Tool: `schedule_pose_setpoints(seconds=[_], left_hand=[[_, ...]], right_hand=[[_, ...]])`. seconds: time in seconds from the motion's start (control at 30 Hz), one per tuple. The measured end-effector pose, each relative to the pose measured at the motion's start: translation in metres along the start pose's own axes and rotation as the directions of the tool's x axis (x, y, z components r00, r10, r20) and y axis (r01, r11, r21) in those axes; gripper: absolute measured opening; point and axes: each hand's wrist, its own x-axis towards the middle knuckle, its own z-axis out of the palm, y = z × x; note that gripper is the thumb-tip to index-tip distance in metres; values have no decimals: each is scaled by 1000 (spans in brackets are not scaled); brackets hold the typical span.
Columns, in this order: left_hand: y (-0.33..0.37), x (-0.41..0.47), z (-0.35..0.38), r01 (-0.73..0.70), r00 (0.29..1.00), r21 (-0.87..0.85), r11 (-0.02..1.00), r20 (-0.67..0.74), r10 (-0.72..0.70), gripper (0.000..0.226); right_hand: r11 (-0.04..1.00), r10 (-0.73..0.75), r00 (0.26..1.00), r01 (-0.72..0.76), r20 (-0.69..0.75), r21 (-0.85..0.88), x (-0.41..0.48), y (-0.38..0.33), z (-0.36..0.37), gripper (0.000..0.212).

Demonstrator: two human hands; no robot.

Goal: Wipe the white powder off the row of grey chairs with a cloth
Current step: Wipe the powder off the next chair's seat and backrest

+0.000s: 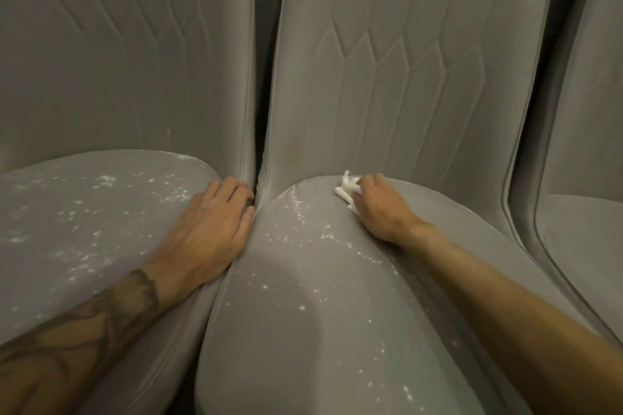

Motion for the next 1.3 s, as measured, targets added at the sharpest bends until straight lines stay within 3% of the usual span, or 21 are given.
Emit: schedule_pose_setpoints(seconds=[0.1, 0.17, 0.23, 0.37, 0.43, 0.53, 0.6, 0.8, 1.0, 1.07, 1.2, 1.3], left_hand=[[0, 0, 0, -11, 1000, -4, 1000, -4, 11, 33], [-2, 0, 0, -12, 1000, -1, 1000, -3, 12, 32], [-3, 0, 1, -20, 1000, 2, 1000, -5, 20, 31], [0, 1, 0, -5, 1000, -6, 1000, -15, 5, 33], [0, 1, 0, 1, 1000, -16, 1000, -12, -1, 34], [0, 0, 1, -4, 1000, -15, 1000, -16, 4, 34], [-1, -1, 0, -6, 1000, -16, 1000, -23, 6, 32], [-1, 0, 1, -16, 999, -4, 1000, -28, 16, 30], [0, -1, -1, -34, 998, -5, 999, -49, 34, 28], [-1, -1, 0, -34, 998, -14, 999, -47, 33, 27], [0, -1, 0, -50, 997, -4, 999, -57, 49, 28], [-1, -1, 0, -62, 996, -15, 998, -65, 61, 27]], right_hand=[[952, -280, 960, 274, 29, 136, -27, -31, 7, 24], [914, -383, 922, 367, 66, 171, -34, -33, 4, 24], [944, -318, 944, 306, 85, 125, -22, -21, 0, 26], [998, -53, 999, 52, 9, 26, 10, -13, 5, 30], [994, -105, 994, 106, -6, 34, 5, -31, 11, 31], [932, -340, 940, 333, 27, 141, -22, -49, 11, 27], [905, -410, 910, 397, 64, 156, -23, -41, 4, 24], [995, -96, 995, 95, 21, 26, 23, -14, 10, 28], [905, -407, 911, 393, 65, 161, -10, -53, 11, 26], [924, -375, 923, 364, 89, 118, -1, -44, 9, 27], [987, -155, 988, 154, 23, 56, 30, -39, 17, 29], [961, -260, 965, 256, 28, 105, 15, -65, 23, 24]])
